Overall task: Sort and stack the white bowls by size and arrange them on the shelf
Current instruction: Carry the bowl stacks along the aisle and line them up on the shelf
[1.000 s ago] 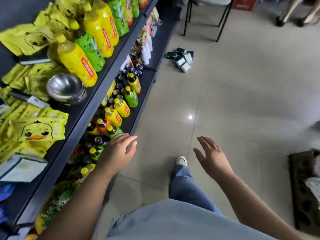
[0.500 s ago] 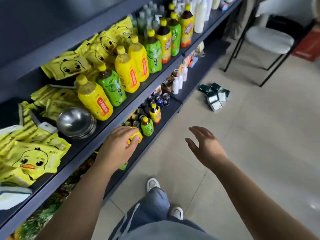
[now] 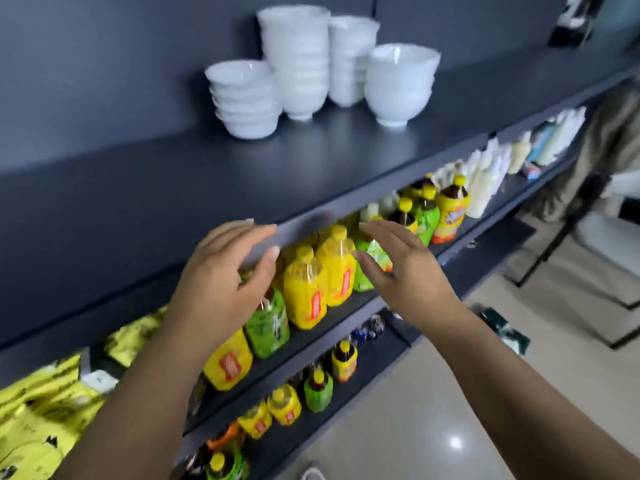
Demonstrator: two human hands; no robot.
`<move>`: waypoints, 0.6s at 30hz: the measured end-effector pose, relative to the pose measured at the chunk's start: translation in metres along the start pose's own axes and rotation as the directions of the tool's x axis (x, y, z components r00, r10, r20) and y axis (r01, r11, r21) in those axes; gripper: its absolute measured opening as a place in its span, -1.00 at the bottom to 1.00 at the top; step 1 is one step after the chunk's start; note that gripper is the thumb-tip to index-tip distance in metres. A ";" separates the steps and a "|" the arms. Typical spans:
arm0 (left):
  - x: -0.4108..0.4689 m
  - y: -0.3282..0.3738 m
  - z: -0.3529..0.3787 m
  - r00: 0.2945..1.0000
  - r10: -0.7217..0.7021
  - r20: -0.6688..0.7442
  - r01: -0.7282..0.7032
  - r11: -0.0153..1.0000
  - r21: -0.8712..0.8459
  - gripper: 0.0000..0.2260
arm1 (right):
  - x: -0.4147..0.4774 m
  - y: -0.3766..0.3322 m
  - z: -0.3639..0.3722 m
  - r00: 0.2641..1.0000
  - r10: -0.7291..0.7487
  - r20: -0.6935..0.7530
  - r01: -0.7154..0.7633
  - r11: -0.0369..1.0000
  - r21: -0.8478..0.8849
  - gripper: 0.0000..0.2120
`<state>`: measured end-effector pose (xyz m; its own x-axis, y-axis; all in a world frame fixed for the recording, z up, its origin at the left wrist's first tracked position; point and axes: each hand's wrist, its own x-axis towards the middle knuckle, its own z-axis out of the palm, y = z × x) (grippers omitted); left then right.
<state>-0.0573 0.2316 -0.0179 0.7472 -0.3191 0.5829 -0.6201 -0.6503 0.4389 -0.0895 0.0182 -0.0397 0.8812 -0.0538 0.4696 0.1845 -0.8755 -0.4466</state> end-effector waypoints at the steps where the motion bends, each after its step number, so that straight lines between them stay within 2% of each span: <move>1: 0.015 -0.003 0.000 1.000 -0.006 -0.030 0.006 1.000 -0.003 -0.58 | 0.020 0.000 -0.001 1.000 -0.031 0.000 0.031 0.999 0.018 -0.52; 4: 0.051 -0.010 -0.002 0.995 -0.066 -0.076 0.067 0.998 0.005 -0.55 | 0.069 0.001 -0.002 0.995 -0.103 0.003 0.102 0.992 0.068 -0.49; 7: 0.080 -0.015 -0.007 0.987 -0.118 -0.109 0.121 0.992 0.025 -0.61 | 0.114 0.006 0.001 0.992 -0.125 0.005 0.123 0.985 0.122 -0.50; 12: 0.119 -0.037 -0.027 0.955 -0.205 -0.213 0.240 0.959 0.153 -0.73 | 0.191 0.019 0.008 0.985 -0.169 -0.034 0.172 0.950 0.259 -0.60; 14: 0.131 -0.047 -0.029 0.940 -0.262 -0.217 0.305 0.932 0.197 -0.73 | 0.223 0.023 0.016 0.989 -0.142 0.034 0.122 0.931 0.344 -0.59; 18: 0.159 -0.069 -0.020 0.880 -0.425 -0.211 0.459 0.876 0.149 -0.74 | 0.272 0.018 0.052 0.947 -0.106 0.304 -0.041 0.898 0.439 -0.54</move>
<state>0.0995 0.2399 0.0577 0.8711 0.1410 0.4704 -0.1646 -0.8187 0.5502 0.1759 0.0123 0.0405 0.9472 0.1873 0.2604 0.3207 -0.5730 -0.7542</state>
